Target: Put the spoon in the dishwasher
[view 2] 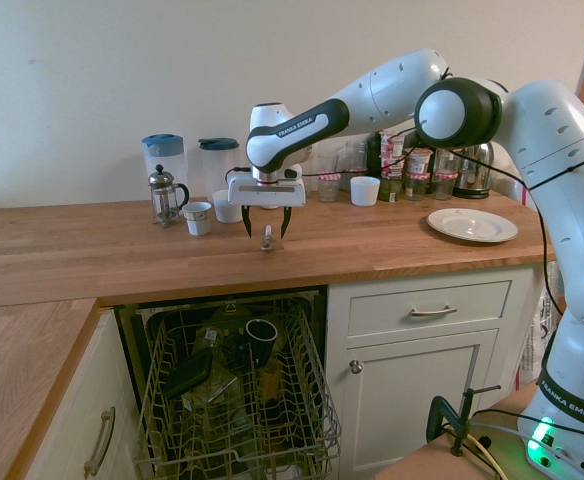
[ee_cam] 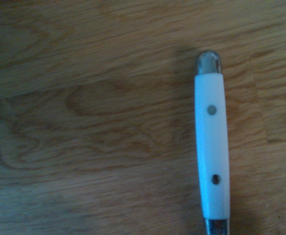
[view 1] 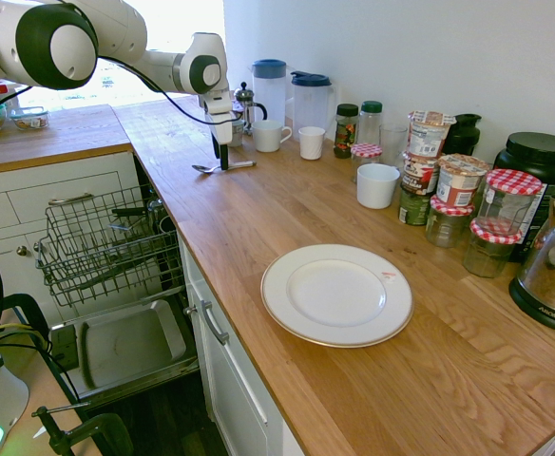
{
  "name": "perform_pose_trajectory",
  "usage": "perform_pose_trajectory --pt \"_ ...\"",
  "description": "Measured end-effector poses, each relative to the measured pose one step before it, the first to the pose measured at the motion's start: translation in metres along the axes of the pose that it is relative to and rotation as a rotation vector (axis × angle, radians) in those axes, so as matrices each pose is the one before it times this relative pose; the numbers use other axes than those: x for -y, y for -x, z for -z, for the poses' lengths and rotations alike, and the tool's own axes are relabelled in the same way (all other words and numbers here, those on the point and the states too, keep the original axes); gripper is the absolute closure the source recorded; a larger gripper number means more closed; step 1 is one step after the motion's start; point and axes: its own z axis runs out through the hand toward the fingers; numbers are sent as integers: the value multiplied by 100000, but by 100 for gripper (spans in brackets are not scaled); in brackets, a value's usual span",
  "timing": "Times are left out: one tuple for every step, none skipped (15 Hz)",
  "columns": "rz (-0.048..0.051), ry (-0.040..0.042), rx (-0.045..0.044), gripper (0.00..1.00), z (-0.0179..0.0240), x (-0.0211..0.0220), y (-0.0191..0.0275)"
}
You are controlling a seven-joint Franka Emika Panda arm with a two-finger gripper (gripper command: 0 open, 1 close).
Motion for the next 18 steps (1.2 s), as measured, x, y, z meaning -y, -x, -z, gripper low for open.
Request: perform_pose_trajectory --pt "119 324 82 0 -160 72 10" --pt "119 387 49 0 -151 12 2" --pt "65 373 97 0 -140 -9 2" --pt "32 189 181 0 -66 24 7" --pt "-17 107 209 0 -20 36 6" --pt "-8 188 247 0 -114 32 9" --pt "26 244 377 0 -229 41 22" --pt "112 277 192 0 -269 33 25" --pt "128 25 63 100 -130 79 11" --pt "203 13 39 100 -44 27 2" --pt "237 -13 34 100 12 6 -5" --pt "176 27 78 100 20 6 -20" --pt "121 54 71 100 4 3 -18" --pt "87 48 1 100 -2 3 -44" --pt "60 45 -37 100 15 5 -45" --pt "61 14 -2 100 16 9 -8" --pt "118 57 12 100 -38 -2 0" --pt "222 32 30 100 -28 1 0"
